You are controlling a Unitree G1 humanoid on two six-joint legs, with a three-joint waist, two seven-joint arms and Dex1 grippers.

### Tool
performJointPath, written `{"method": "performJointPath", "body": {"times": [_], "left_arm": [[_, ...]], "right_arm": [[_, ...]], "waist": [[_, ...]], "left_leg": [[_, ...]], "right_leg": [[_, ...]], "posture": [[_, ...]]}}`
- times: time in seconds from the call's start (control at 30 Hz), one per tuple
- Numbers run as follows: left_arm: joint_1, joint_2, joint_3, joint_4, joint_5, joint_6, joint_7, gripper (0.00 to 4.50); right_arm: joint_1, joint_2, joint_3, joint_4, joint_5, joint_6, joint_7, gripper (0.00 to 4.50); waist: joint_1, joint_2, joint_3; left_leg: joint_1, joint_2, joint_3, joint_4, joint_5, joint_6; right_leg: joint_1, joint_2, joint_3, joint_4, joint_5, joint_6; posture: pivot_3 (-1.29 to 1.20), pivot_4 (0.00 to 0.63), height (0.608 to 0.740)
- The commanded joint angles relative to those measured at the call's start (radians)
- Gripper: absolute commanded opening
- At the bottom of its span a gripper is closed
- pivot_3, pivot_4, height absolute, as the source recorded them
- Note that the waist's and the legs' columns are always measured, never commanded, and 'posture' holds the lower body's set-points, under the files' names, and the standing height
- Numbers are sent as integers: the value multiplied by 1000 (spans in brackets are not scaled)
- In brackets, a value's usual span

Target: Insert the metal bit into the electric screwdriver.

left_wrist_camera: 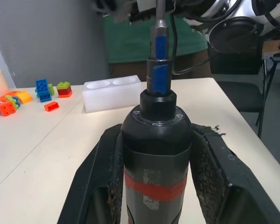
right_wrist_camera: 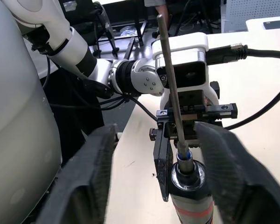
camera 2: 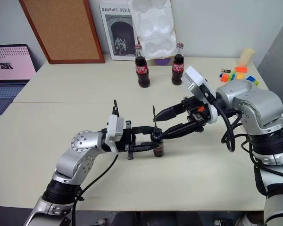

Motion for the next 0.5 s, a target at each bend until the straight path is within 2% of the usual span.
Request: {"method": "performJointPath", "body": {"times": [0.03, 0.1, 0.13, 0.37, 0.5], "left_arm": [[6, 16, -6, 5, 17, 7, -3, 1623], [0, 17, -6, 8, 18, 12, -3, 1623], [-3, 18, -6, 7, 18, 18, 0, 1623], [-45, 23, 6, -26, 32, 57, 51, 1623], [-145, 68, 14, -53, 50, 154, 86, 1622]], "right_arm": [[-14, -22, -56, -27, 19, -5, -9, 3947], [6, -28, -78, -36, 14, -21, -28, 4412], [21, -32, -94, -47, 10, -29, -44, 4497], [141, -45, -202, -177, 7, -61, -198, 4500], [241, -86, -285, -293, 1, -54, -301, 4500]], "waist": [[0, 0, 0], [0, 0, 0], [0, 0, 0], [0, 0, 0], [1, -1, 1]], "left_leg": [[0, 0, 0, 0, 0, 0], [0, 0, 0, 0, 0, 0], [0, 0, 0, 0, 0, 0], [-1, 0, 0, 0, 0, 0], [-2, 0, 0, 0, 0, 0]], "right_leg": [[0, 0, 0, 0, 0, 0], [0, 0, 0, 0, 0, 0], [0, 0, 0, 0, 0, 0], [0, 0, 0, 0, -1, 1], [-1, 0, 0, 0, -1, 2]], "posture": [[0, 150, 740], [0, 150, 740], [0, 150, 740], [0, 150, 740], [0, 150, 740]]}}
